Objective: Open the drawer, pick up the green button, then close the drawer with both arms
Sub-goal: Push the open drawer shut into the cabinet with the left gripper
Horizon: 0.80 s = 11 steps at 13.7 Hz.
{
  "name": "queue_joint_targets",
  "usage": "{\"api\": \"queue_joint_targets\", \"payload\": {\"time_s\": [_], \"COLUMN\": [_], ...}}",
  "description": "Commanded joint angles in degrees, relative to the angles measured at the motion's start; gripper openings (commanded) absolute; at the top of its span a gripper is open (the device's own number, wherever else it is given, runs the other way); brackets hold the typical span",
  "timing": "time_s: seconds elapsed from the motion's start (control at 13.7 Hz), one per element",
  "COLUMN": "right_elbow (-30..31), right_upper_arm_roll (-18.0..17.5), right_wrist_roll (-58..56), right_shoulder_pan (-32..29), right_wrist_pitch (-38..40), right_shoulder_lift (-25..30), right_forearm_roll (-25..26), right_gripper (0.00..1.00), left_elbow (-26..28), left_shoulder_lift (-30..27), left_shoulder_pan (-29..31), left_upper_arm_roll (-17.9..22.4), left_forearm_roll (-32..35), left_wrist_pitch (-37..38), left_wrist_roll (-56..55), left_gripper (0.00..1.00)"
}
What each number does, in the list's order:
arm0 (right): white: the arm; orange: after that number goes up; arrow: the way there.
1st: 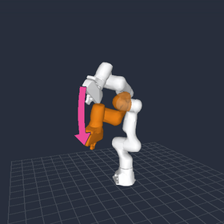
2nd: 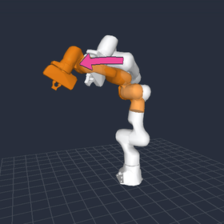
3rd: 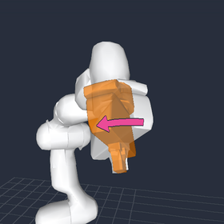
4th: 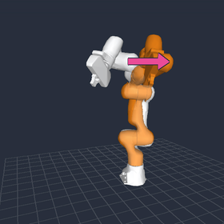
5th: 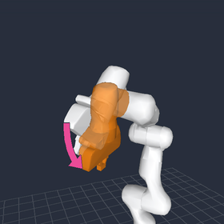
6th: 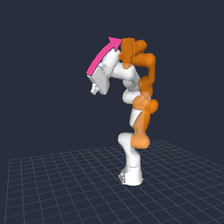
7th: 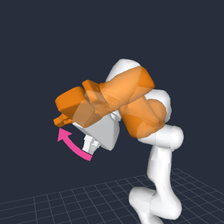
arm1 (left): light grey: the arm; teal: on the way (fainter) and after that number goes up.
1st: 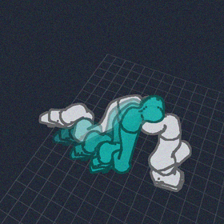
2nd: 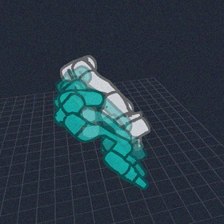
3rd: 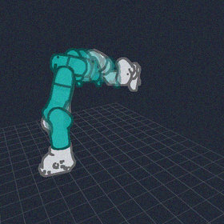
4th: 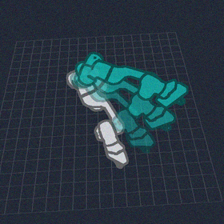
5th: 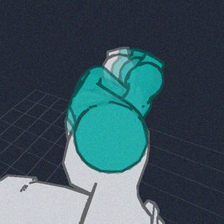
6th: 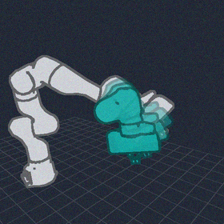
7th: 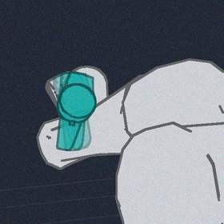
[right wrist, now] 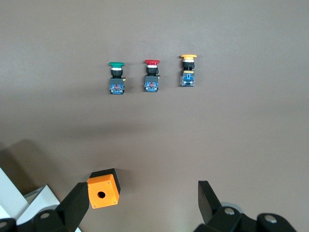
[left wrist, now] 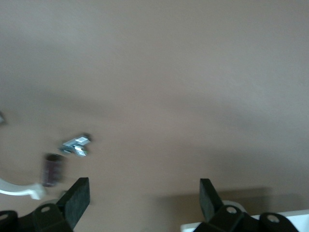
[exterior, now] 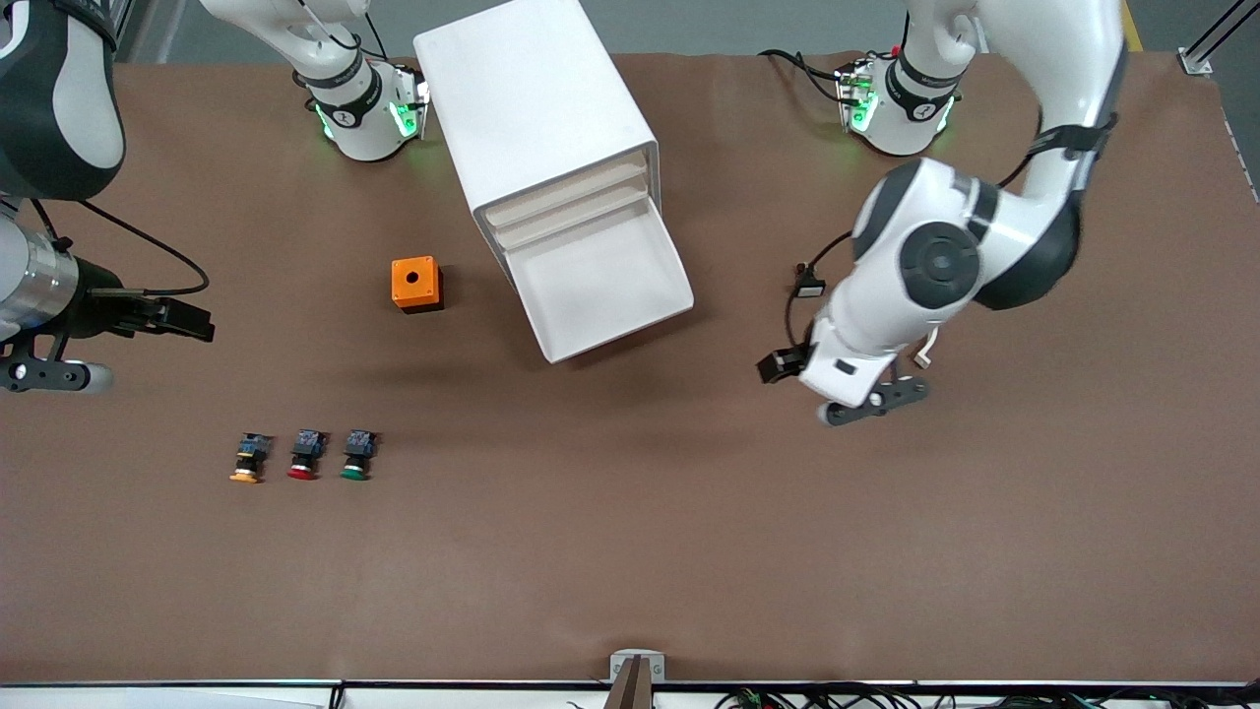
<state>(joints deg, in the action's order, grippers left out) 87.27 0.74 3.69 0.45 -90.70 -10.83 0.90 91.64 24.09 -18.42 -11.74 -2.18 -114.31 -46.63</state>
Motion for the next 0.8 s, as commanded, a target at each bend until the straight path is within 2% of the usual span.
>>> {"api": "queue_joint_targets", "payload": {"time_s": [0.0, 0.29, 0.73], "right_elbow": [-1.7, -4.3, -4.0], "right_upper_arm_roll": [-0.2, -0.2, -0.4], "right_wrist_roll": [0.3, 0.3, 0.7], "right_shoulder_pan": [-0.5, -0.5, -0.2], "right_wrist_pitch": [0.4, 1.7, 7.2], "right_shoulder_lift": [0.0, 0.2, 3.1], "right_forearm_roll": [-0.5, -0.5, -0.5], "right_gripper": [1.0, 1.0, 1.0], "left_elbow": [-0.8, -0.9, -1.5], "left_shoulder_lift": [3.1, 8.7, 14.0], "left_shoulder_pan": [-4.3, -10.2, -15.4], "left_upper_arm_roll": [0.4, 0.4, 0.6], "left_forearm_roll": [0.5, 7.1, 7.2], "left_wrist_pitch": [-3.9, -9.9, -15.9], "left_wrist_roll": [-6.4, -20.9, -27.0], "left_gripper": [1.0, 1.0, 1.0]}}
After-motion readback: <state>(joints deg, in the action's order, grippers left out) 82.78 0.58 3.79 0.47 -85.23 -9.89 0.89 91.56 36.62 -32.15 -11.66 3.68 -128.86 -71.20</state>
